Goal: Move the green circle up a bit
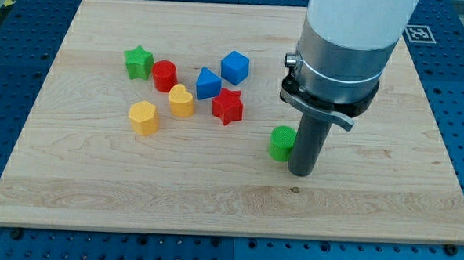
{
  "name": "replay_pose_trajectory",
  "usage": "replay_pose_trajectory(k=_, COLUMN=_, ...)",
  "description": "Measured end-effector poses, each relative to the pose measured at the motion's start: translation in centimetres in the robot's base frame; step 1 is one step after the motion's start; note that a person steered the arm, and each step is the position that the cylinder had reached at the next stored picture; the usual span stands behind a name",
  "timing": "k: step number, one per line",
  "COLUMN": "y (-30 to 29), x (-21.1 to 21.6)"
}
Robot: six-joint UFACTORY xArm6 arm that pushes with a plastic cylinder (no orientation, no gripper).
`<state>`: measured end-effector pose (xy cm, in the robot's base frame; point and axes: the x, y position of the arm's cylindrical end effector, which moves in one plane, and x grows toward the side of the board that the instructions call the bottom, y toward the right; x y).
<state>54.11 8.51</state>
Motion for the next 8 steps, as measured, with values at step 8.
replay_pose_trajectory(k=8, y=3.7, x=2.6)
